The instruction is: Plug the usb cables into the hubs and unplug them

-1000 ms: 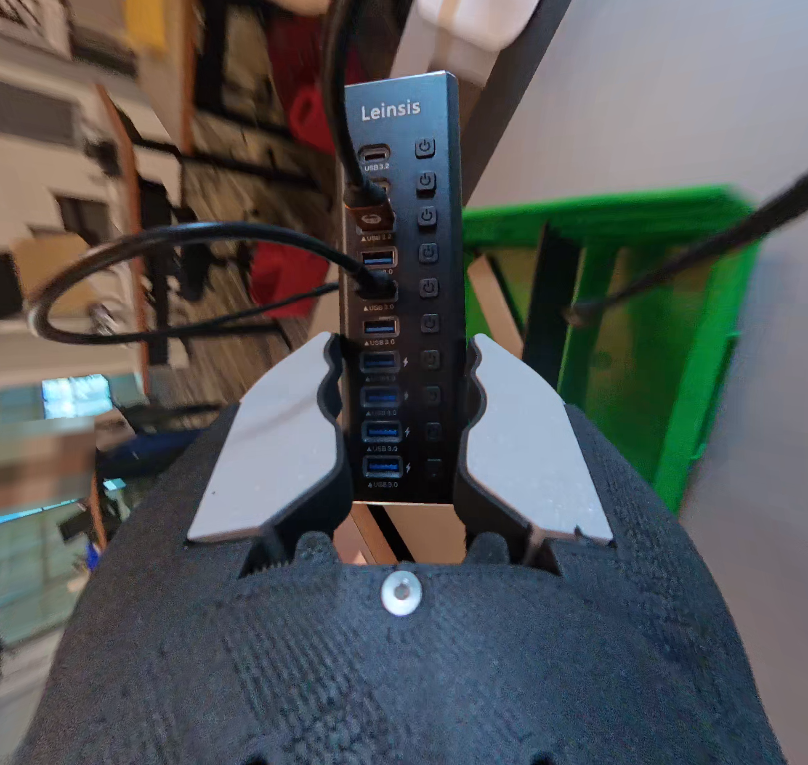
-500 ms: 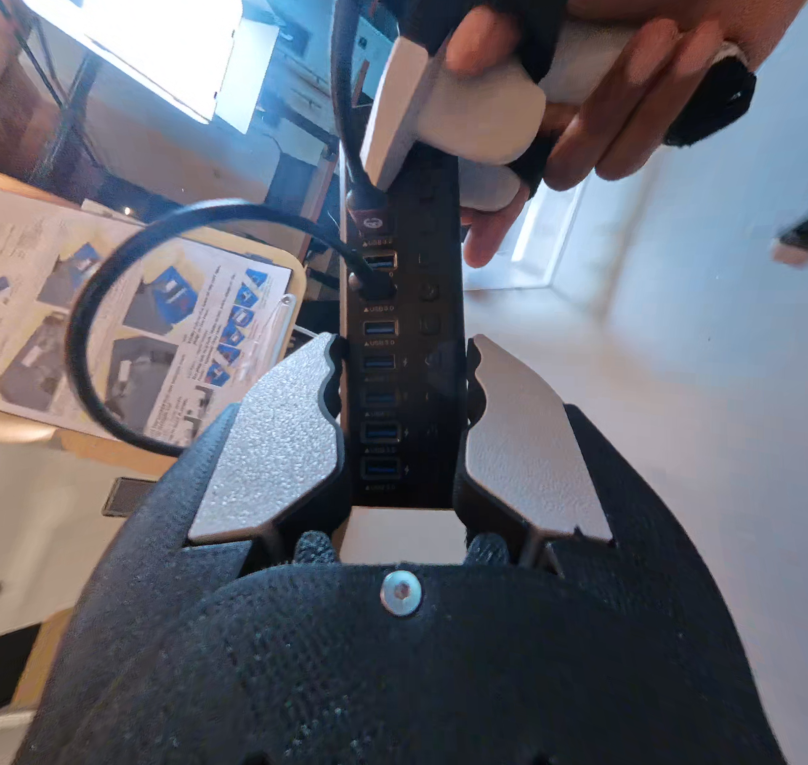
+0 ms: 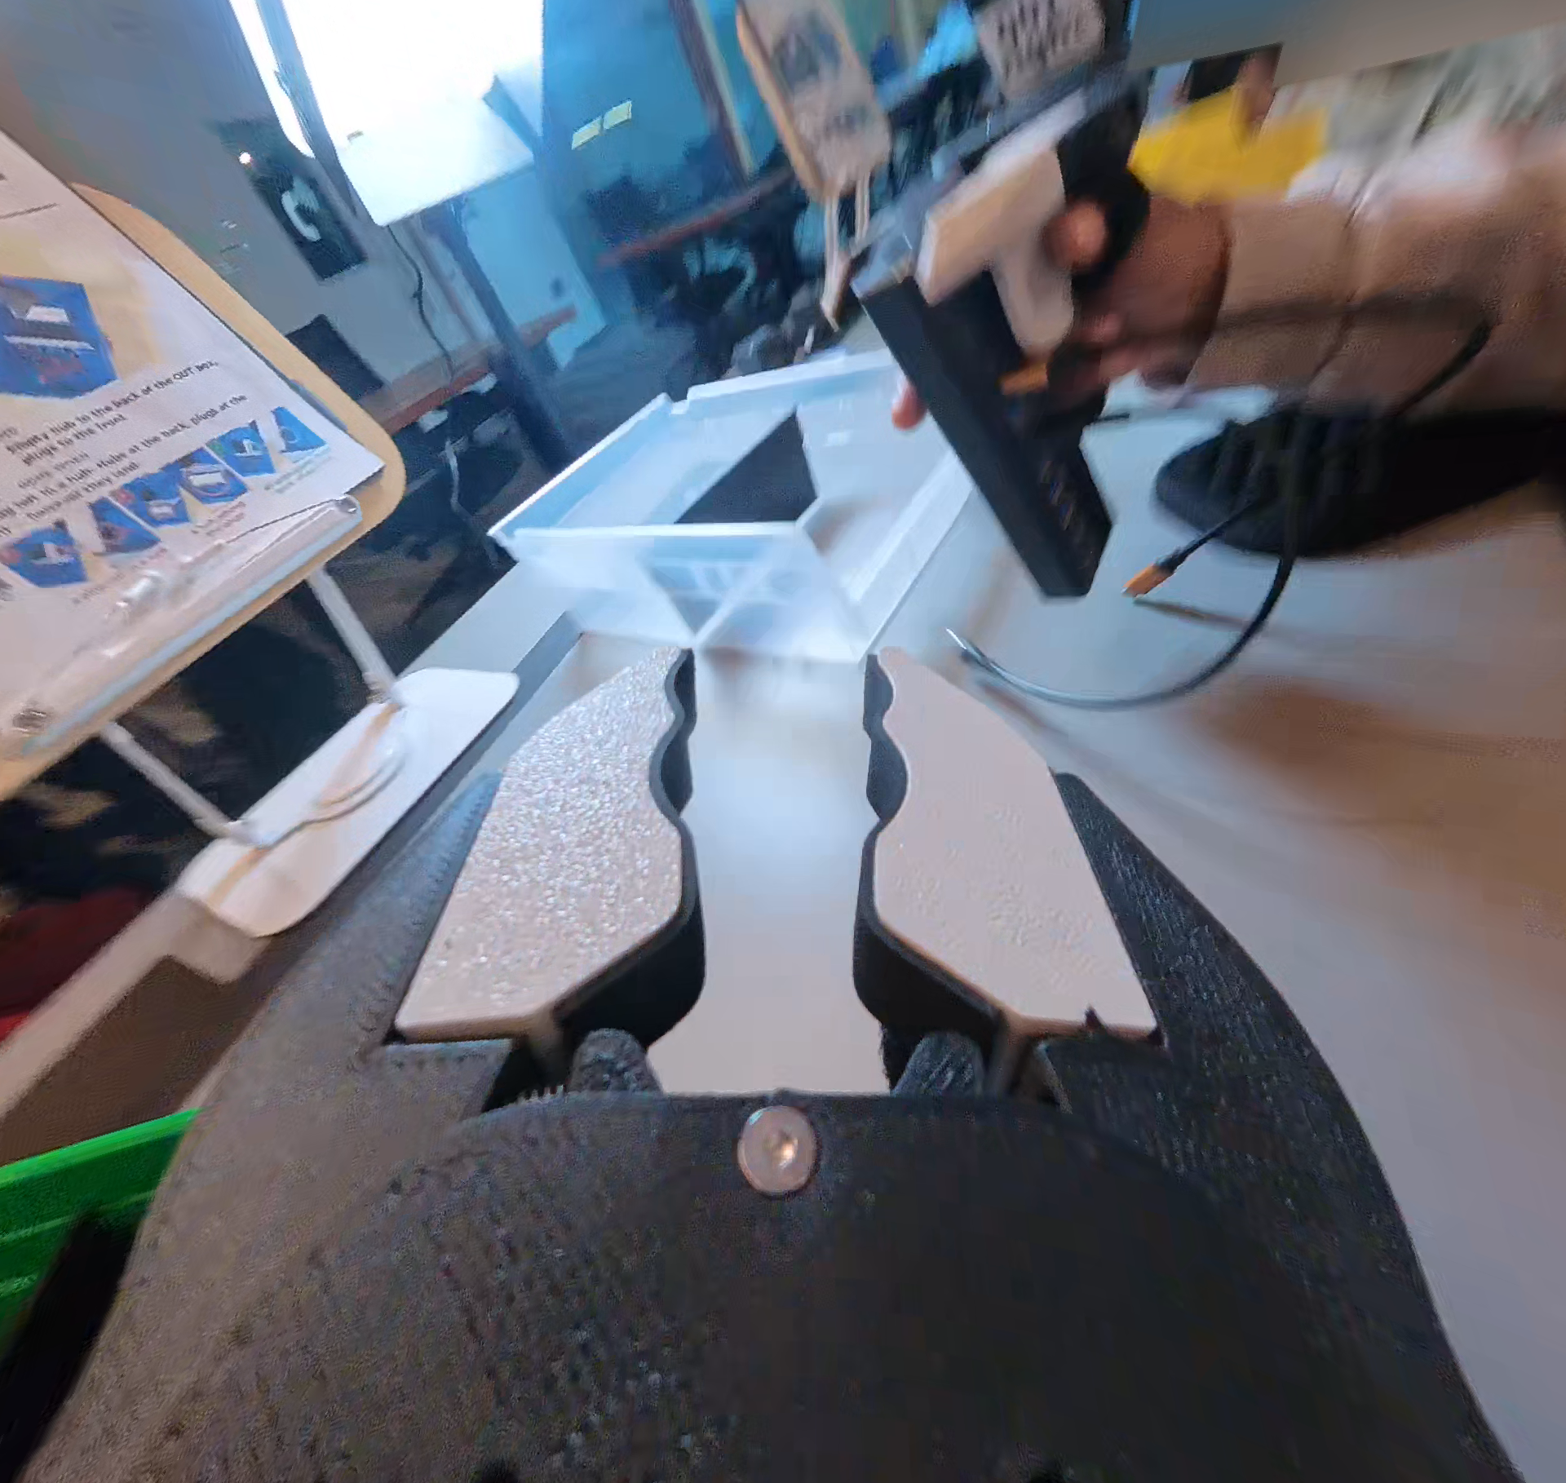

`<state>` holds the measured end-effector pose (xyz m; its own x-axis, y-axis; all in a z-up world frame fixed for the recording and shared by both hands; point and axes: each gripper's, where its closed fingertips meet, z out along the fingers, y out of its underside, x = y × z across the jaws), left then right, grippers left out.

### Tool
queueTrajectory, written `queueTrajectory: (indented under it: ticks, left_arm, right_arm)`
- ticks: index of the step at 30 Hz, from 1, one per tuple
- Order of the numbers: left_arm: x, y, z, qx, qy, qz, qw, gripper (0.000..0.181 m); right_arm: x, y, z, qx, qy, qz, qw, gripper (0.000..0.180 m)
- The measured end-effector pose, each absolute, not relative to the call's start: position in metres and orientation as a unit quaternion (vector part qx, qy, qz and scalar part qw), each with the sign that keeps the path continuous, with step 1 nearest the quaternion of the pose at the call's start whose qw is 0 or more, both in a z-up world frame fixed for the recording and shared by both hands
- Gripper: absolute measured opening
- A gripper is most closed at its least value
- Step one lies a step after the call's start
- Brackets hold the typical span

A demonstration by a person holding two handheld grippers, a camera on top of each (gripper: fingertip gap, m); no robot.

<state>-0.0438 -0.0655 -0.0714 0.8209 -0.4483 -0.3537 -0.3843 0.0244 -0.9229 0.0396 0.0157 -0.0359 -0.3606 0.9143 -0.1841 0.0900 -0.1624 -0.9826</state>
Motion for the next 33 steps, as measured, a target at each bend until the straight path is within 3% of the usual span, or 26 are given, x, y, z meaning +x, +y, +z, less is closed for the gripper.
queueTrajectory:
  ticks: [6, 12, 15, 17, 19, 23, 28, 33]
  left_arm:
    - [-0.004, -0.076, -0.036, -0.622, 0.303, -0.293, 0.66, 0.045]
    - [0.098, -0.085, -0.065, -0.59, 0.451, -0.45, 0.496, 0.089]
    - [0.127, -0.095, -0.073, -0.554, 0.462, -0.517, 0.461, 0.072]
    - [0.133, -0.094, -0.081, -0.559, 0.446, -0.521, 0.466, 0.071]
    - [0.13, -0.084, -0.087, -0.586, 0.418, -0.505, 0.476, 0.071]
    - [0.095, -0.051, -0.084, -0.625, 0.353, -0.417, 0.558, 0.071]
    - [0.031, -0.021, -0.063, -0.649, 0.277, -0.248, 0.664, 0.07]
    - [-0.007, -0.013, -0.065, -0.655, 0.295, -0.039, 0.694, 0.07]
  right_arm:
    - [0.058, -0.06, -0.003, -0.269, -0.69, 0.619, 0.261, 0.031]
    - [0.065, -0.122, 0.017, -0.124, -0.726, 0.661, 0.141, 0.031]
    - [0.07, -0.126, 0.0, -0.108, -0.744, 0.653, 0.091, 0.031]
    - [0.072, -0.122, -0.009, -0.115, -0.745, 0.653, 0.075, 0.032]
    - [0.07, -0.111, -0.014, -0.132, -0.747, 0.644, 0.094, 0.036]
    - [0.039, -0.076, -0.008, -0.224, -0.74, 0.592, 0.227, 0.054]
    - [0.036, -0.029, 0.011, -0.305, -0.72, 0.533, 0.324, 0.046]
    - [0.028, -0.026, -0.022, -0.311, -0.786, 0.377, 0.377, 0.04]
